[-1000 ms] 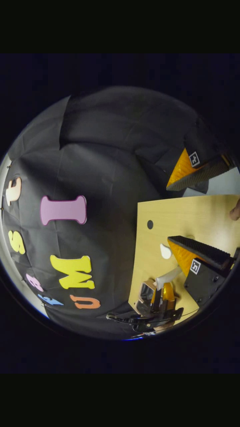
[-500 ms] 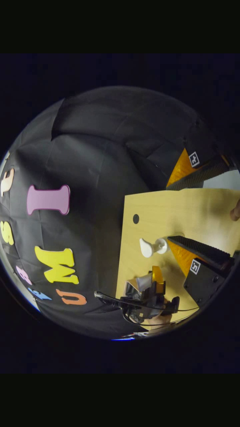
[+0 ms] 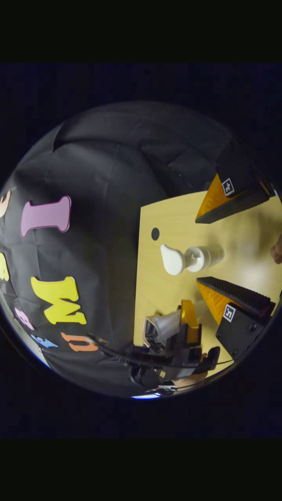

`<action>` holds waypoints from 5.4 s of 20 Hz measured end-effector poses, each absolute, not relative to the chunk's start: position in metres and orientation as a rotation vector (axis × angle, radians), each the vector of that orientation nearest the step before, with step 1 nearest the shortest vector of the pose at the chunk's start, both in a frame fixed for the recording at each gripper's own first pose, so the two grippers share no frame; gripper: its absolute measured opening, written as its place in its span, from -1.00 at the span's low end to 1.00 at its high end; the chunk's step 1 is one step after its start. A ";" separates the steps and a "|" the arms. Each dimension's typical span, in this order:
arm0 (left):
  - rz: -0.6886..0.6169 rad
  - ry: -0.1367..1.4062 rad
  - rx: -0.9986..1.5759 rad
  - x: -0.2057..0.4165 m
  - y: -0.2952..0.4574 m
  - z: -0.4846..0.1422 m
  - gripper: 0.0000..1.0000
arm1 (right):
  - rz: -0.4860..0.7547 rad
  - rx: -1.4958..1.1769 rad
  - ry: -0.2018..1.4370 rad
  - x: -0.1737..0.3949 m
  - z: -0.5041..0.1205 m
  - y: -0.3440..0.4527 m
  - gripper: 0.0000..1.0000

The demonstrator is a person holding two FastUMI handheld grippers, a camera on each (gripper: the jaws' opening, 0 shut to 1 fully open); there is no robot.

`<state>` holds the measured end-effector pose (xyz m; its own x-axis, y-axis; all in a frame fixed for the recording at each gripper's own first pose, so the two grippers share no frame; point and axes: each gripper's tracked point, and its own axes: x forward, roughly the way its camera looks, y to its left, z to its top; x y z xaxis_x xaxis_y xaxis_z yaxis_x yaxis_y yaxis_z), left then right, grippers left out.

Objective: First open the suitcase, pack the skin care products into it, and then close the suitcase.

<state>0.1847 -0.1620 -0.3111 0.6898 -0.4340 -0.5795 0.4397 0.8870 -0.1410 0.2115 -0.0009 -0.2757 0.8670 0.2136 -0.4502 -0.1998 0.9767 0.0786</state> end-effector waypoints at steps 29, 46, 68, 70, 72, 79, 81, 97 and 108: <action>-0.191 0.479 -0.052 0.179 0.116 -0.154 -0.31 | 0.122 -0.008 0.470 0.190 -0.192 0.112 -0.02; -0.219 0.857 -0.044 0.171 0.160 -0.323 -0.41 | 0.138 -0.024 0.453 0.158 -0.149 0.177 -0.02; -0.177 0.997 -0.099 0.198 0.156 -0.390 -0.40 | 0.239 -0.101 0.564 0.162 -0.182 0.231 -0.07; -0.187 0.976 -0.126 0.198 0.151 -0.385 -0.31 | 0.277 -0.112 0.591 0.168 -0.192 0.247 -0.02; -0.201 0.979 -0.146 0.193 0.147 -0.382 0.08 | 0.310 -0.120 0.605 0.180 -0.196 0.267 -0.06; -0.210 0.759 -0.099 0.177 0.168 -0.310 0.81 | 0.402 -0.084 0.618 0.222 -0.190 0.344 -0.02; -0.206 0.650 -0.091 0.168 0.181 -0.277 0.99 | 0.428 -0.078 0.641 0.230 -0.198 0.366 -0.02; -0.064 0.140 0.032 0.063 0.264 -0.125 0.98 | 0.364 -0.074 1.004 0.197 -0.339 0.441 -0.01; 0.020 0.150 -0.074 0.050 0.320 -0.138 0.99 | -0.067 0.153 1.222 0.232 -0.383 0.424 -0.02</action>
<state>0.0496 0.3198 -0.1379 0.9886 0.0147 -0.1498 -0.0257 0.9971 -0.0722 0.2319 0.4236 -0.3828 0.3411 0.0306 -0.9395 0.1338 0.9877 0.0807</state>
